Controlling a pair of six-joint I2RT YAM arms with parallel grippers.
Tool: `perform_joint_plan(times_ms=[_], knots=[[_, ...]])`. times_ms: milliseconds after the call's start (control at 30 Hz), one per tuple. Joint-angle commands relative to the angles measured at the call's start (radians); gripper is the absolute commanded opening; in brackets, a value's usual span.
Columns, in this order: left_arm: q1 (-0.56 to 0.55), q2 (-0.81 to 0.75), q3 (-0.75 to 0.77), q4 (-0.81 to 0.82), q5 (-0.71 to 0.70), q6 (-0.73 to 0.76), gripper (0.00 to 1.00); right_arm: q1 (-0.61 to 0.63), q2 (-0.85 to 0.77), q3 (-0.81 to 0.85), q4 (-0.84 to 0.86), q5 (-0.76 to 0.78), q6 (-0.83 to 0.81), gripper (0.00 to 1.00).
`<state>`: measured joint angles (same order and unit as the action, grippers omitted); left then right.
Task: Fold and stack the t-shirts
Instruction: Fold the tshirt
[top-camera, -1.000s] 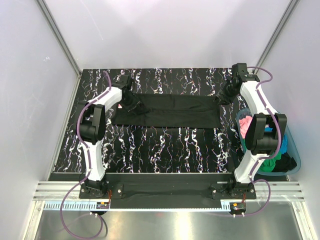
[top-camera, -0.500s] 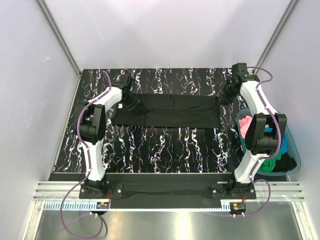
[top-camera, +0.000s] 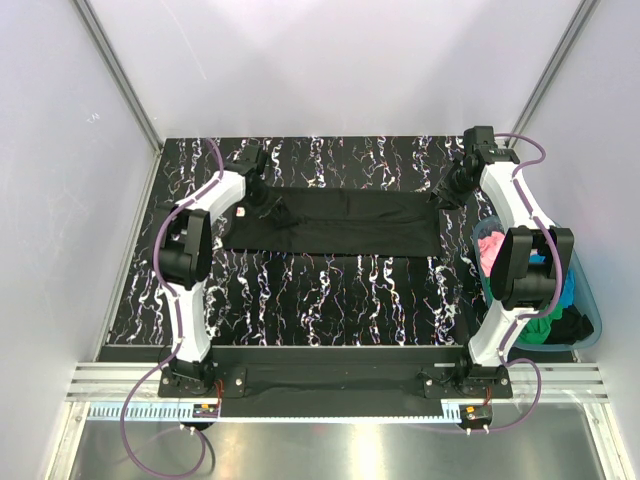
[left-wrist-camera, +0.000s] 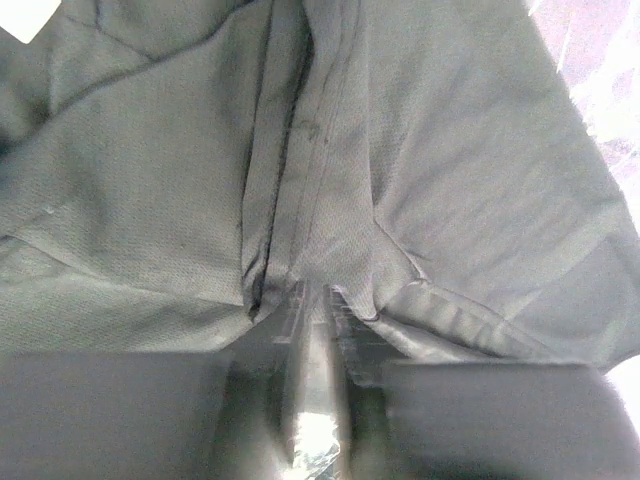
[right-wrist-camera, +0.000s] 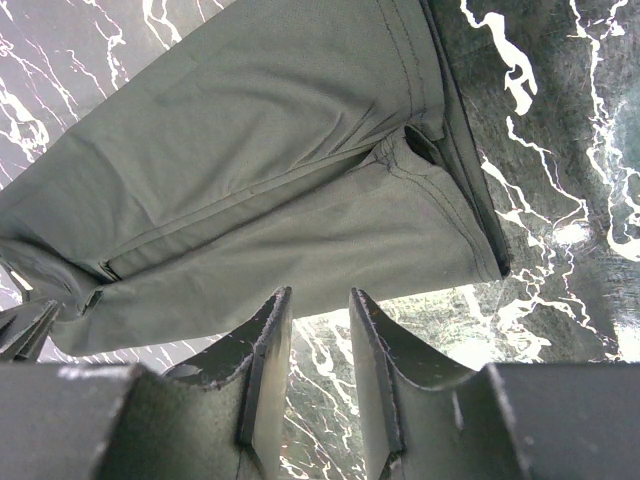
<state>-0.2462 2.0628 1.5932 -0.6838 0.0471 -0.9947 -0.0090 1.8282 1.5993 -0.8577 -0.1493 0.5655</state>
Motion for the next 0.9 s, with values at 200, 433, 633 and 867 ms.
perform_joint_plan(times_ms=[200,433,633,867], knots=[[-0.008,-0.118,-0.097,-0.023,-0.086,-0.016,0.43,0.004,-0.040,-0.004,0.025,0.004,-0.001,0.37],[-0.024,-0.127,-0.164,0.105,-0.055,-0.061,0.44,0.004,-0.047,0.004,0.020,0.001,-0.001,0.36],[-0.027,-0.089,-0.119,0.063,-0.073,-0.056,0.43,0.004,-0.050,0.008,0.019,0.002,0.000,0.36],[-0.030,-0.089,-0.118,0.066,-0.085,-0.051,0.40,0.003,-0.052,-0.001,0.023,0.002,-0.004,0.36]])
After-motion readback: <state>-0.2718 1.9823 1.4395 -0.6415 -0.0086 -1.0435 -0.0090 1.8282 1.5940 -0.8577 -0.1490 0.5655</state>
